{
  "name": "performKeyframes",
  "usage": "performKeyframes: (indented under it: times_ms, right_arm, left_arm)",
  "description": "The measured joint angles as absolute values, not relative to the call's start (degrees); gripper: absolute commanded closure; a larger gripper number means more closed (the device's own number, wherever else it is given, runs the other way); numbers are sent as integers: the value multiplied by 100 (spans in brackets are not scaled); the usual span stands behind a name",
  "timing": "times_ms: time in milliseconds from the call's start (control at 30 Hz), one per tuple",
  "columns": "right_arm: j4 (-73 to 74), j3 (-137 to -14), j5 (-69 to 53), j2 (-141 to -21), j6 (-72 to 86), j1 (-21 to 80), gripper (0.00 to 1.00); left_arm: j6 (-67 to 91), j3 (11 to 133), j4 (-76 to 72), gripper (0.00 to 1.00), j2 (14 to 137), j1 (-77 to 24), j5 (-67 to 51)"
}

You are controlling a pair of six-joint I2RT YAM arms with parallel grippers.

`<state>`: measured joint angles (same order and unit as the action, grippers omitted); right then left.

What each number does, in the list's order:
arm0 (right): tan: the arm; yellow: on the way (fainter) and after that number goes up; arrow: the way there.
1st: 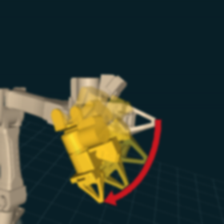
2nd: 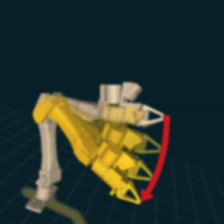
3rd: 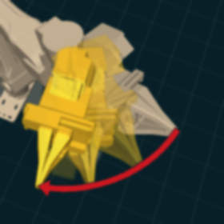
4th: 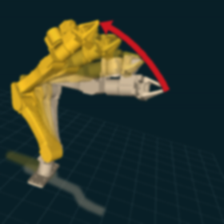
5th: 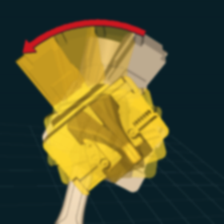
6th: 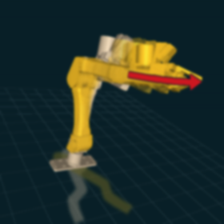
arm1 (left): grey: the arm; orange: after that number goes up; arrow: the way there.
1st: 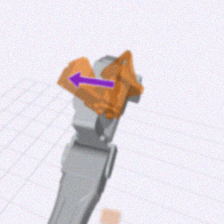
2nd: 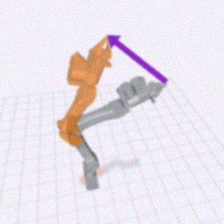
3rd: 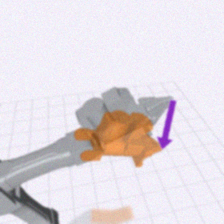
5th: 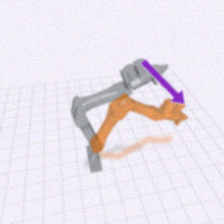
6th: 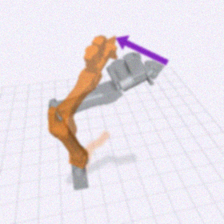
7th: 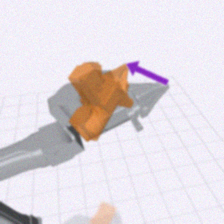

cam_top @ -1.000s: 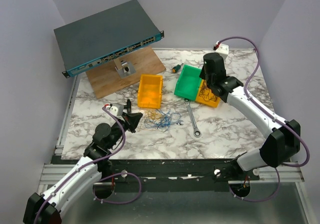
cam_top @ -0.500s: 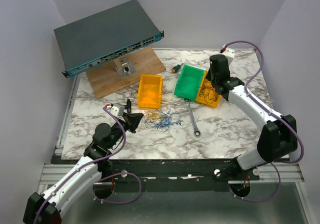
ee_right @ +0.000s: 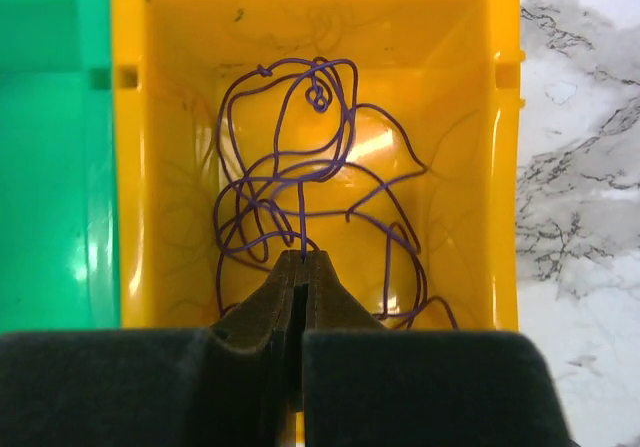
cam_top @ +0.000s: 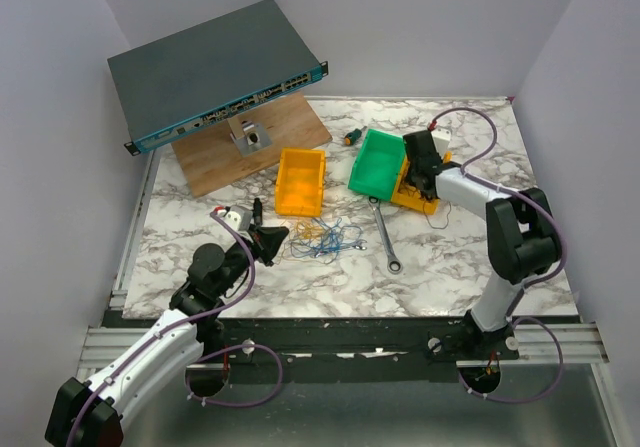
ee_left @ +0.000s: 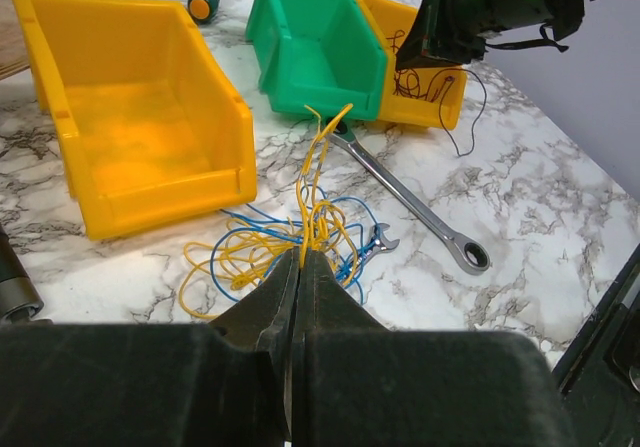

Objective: Untangle the cables

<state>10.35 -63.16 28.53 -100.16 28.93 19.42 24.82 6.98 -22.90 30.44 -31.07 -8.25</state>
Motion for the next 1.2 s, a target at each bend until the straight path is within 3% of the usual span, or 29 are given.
performKeyframes:
  times_ms: [67, 133, 167, 367, 733, 1033, 1200]
  right_arm:
    - [1063, -6469, 2825, -10230, 2902, 1874, 92]
    - [1116, -6558, 2801, -10252, 2904, 1846, 68]
    - [1170, -6637, 2799, -10232, 2904, 1833, 61]
    - [1345, -6816, 2709, -9804, 2908, 1831, 45]
    - [1380, -5758, 2633, -7870, 3020, 1791, 36]
    - [1284, -3876, 2403, -6541, 3450, 954, 40]
    - [1015, -3223, 2102, -6458, 3653, 930, 41]
  left_arm:
    - [2480, 698, -2296, 100, 3044, -3107, -825]
    - [2473, 698, -2300, 100, 3044, -3107, -825]
    - [2467, 698, -2298, 100, 3044, -3107, -827]
    - [2460, 698, -2300, 100, 3024, -3107, -843]
    - [2460, 701, -2298, 100, 3009, -3109, -869]
    - [2462, 701, -2300, 100, 3063, -3109, -910]
    - [2462, 701, -2300, 100, 3118, -3109, -930]
